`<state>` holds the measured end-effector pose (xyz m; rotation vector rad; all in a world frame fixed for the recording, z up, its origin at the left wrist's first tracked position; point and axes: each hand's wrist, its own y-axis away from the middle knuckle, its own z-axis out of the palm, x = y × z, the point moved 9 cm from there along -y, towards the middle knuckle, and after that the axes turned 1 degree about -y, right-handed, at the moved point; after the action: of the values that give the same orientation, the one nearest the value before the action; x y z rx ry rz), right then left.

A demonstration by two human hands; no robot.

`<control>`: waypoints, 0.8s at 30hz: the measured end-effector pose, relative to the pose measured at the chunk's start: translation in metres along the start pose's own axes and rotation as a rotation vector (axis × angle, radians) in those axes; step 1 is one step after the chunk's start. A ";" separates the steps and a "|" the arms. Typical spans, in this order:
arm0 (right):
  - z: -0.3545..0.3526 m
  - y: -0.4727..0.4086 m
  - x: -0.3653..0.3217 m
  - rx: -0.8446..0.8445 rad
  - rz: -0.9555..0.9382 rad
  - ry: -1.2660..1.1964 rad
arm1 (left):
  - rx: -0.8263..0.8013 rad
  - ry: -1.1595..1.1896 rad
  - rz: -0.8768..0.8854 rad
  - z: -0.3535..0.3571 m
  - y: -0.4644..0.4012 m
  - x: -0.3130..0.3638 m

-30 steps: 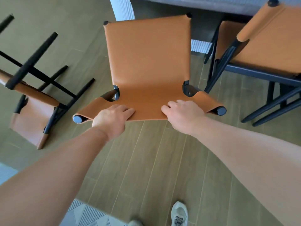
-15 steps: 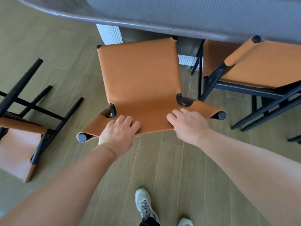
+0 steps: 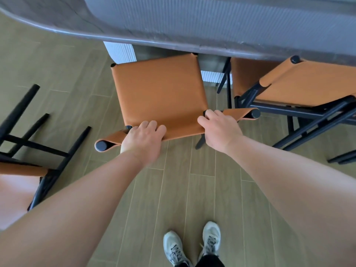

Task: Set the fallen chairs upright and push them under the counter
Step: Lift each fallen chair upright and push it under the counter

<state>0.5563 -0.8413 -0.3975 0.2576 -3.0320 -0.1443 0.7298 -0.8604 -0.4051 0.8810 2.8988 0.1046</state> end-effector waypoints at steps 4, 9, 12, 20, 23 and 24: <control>-0.003 -0.012 0.004 0.008 -0.007 0.012 | -0.006 0.005 0.003 -0.004 -0.010 -0.005; -0.005 -0.034 0.008 0.006 -0.027 0.023 | -0.003 0.030 -0.013 -0.004 -0.030 -0.019; -0.006 -0.049 0.012 0.012 -0.044 0.026 | 0.023 0.032 -0.011 -0.005 -0.043 -0.028; -0.019 -0.107 0.025 0.024 -0.089 -0.028 | 0.030 -0.003 -0.028 -0.015 -0.097 -0.060; -0.019 -0.125 0.030 0.018 -0.101 -0.032 | 0.026 -0.024 -0.049 -0.016 -0.111 -0.070; -0.020 -0.132 0.032 0.017 -0.102 -0.041 | 0.027 -0.011 -0.052 -0.017 -0.117 -0.073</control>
<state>0.5488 -0.9777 -0.3883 0.4154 -3.0628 -0.1328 0.7239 -0.9987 -0.3932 0.8074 2.9166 0.0562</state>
